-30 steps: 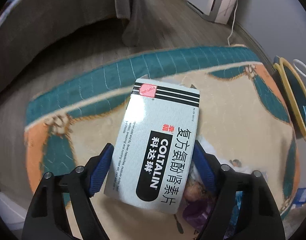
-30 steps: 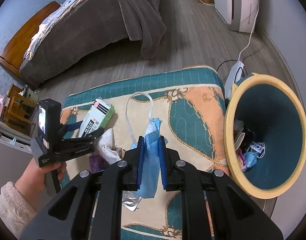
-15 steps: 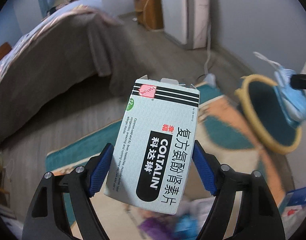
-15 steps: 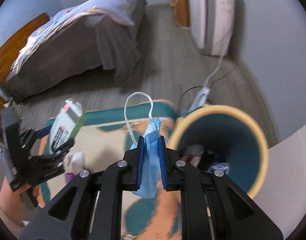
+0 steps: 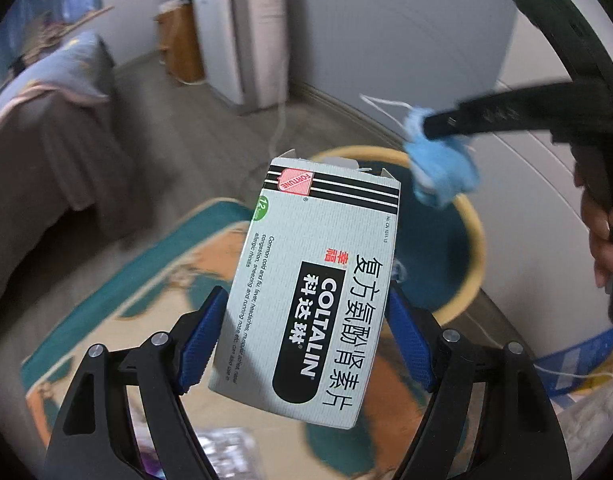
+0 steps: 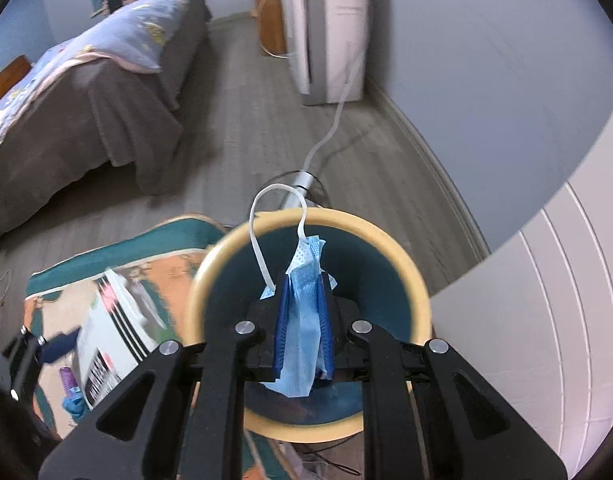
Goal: Collect trash
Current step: 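Carry the COLTALIN box and blue mask over the bin with both tools, then open both tools to drop the box and mask into the bin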
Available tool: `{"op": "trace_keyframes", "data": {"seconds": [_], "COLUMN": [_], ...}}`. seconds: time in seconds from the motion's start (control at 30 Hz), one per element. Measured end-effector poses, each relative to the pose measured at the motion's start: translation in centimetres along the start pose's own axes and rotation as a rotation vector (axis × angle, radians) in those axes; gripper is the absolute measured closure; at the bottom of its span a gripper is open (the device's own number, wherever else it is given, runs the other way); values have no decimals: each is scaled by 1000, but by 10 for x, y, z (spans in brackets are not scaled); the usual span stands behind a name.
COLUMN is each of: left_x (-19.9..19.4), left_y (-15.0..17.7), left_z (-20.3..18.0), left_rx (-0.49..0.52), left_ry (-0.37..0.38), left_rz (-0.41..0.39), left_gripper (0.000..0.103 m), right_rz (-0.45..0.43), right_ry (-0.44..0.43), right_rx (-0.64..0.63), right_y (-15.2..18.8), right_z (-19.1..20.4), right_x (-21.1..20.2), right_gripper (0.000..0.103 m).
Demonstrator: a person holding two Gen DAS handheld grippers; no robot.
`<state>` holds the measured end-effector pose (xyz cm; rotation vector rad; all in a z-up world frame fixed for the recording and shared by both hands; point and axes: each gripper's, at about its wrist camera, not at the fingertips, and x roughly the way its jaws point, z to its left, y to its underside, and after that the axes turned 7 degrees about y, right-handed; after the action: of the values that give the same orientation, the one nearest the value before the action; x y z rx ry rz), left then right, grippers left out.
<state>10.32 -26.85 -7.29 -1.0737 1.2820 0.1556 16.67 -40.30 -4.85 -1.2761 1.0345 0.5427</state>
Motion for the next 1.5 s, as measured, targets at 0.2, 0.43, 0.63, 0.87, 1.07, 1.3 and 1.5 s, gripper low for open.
{"op": "trace_keyframes", "data": {"seconds": [0.2,0.43,0.63,0.87,1.07,1.3,1.5], "left_x": [36,62,60,42,24,-42,-94], "left_y": [-8,-23,-40,-48,-39,-9,45], "left_z": [-8,-3,-4,4,23,68,130], "left_rx": [26,14,4,-31,-61,-66,-192], "left_ry": [-2,-13,-18,-1,-31,-152,-265], "left_rz": [72,107,42,-50,-56,-97,-64], "left_gripper": [24,24,24,15,9,7,7], "right_rz": [20,45,12,-56,-58,-69,-22], "right_ry": [81,113,93,49,11,-19,-92], "right_rx": [47,67,114,166,148,97,40], "right_y": [4,8,8,1,-4,-10,-2], "right_z": [-25,-32,-42,-48,-35,-9,33], "right_x": [14,24,16,1,-2,-9,-11], "right_gripper": [89,89,89,54,10,6,6]}}
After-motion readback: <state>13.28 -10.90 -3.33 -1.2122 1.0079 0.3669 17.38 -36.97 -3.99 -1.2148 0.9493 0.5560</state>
